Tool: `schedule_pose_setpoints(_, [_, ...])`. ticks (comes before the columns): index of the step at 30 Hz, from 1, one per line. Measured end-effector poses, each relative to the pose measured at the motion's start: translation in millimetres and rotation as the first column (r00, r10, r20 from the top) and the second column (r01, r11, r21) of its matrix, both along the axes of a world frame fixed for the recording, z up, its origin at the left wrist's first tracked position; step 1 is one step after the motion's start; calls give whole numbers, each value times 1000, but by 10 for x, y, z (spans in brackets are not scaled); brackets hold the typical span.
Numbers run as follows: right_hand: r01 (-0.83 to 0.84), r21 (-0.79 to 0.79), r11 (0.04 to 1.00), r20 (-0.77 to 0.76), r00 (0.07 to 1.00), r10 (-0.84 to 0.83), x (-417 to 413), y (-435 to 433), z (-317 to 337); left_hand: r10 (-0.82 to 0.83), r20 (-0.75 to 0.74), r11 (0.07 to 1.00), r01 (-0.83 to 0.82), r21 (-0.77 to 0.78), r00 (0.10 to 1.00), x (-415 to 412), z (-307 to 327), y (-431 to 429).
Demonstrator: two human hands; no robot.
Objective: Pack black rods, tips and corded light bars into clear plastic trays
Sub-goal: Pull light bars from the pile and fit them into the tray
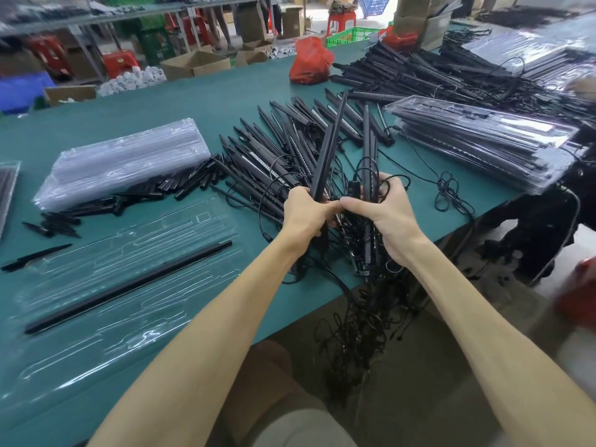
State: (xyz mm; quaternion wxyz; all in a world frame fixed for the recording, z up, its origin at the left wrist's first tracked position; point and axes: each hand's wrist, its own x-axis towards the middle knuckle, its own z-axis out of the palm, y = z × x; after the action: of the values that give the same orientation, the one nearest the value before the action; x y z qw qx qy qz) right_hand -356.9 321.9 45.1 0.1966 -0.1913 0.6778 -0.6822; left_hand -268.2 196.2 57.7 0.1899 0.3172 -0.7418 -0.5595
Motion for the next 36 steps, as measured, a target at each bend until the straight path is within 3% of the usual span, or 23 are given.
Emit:
schedule_pose_setpoints(10, [110, 66, 992, -101, 990, -103, -46, -42, -63, 157, -159, 986, -145, 84, 975, 22, 49, -98])
schedule_pose_setpoints(16, [-95, 86, 992, -149, 983, 107, -21, -19, -63, 154, -195, 985, -167, -48, 969, 27, 137, -109])
schedule_pose_setpoints(21, [-24, 100, 995, -172, 984, 41, -34, -52, -95, 170, -275, 970, -210, -124, 946, 12, 190, -82])
schedule_pose_setpoints(27, [-4, 58, 998, -161, 987, 13, -35, -14, -120, 199, -234, 975, -217, -52, 952, 34, 163, -163])
schedule_pose_setpoints(36, [31, 120, 992, -332, 943, 10, 63, -22, -100, 148, -259, 986, -163, -38, 954, 58, 111, -158])
